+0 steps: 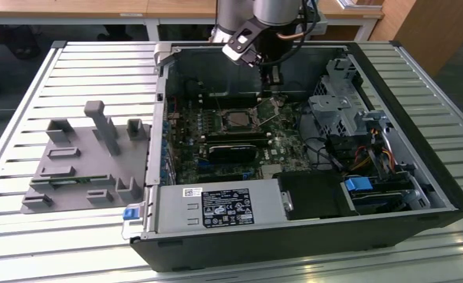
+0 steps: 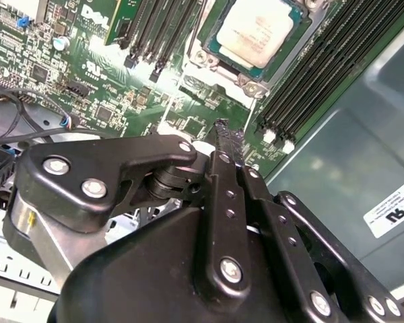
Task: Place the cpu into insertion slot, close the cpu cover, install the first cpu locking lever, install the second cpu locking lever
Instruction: 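Close the cpu cover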
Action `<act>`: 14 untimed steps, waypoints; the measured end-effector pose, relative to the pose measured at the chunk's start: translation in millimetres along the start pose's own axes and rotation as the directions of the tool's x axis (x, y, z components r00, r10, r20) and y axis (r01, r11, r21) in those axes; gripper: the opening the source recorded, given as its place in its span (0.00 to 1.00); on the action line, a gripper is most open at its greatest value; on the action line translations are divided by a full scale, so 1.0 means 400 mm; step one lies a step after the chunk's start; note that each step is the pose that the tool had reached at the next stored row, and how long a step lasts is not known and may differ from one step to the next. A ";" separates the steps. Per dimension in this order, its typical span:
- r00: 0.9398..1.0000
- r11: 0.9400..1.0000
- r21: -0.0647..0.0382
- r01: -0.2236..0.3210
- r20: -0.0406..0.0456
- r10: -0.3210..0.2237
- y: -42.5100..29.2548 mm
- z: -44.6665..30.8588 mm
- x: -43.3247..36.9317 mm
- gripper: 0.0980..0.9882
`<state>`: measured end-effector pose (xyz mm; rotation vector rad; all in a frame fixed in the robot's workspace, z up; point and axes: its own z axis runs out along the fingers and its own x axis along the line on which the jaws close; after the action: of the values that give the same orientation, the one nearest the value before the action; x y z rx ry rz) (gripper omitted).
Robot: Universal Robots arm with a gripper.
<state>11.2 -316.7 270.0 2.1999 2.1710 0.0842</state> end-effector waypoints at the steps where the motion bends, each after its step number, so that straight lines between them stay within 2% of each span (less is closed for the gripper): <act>1: 1.000 1.000 0.000 0.000 0.000 0.000 0.002 0.000 0.000 0.01; 9: 1.000 1.000 0.000 0.000 0.000 0.000 0.019 0.001 0.000 0.01; 14: 1.000 1.000 0.006 0.000 0.000 0.000 0.040 0.004 0.001 0.01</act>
<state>27.4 -316.6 269.5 2.2032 2.1745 0.0775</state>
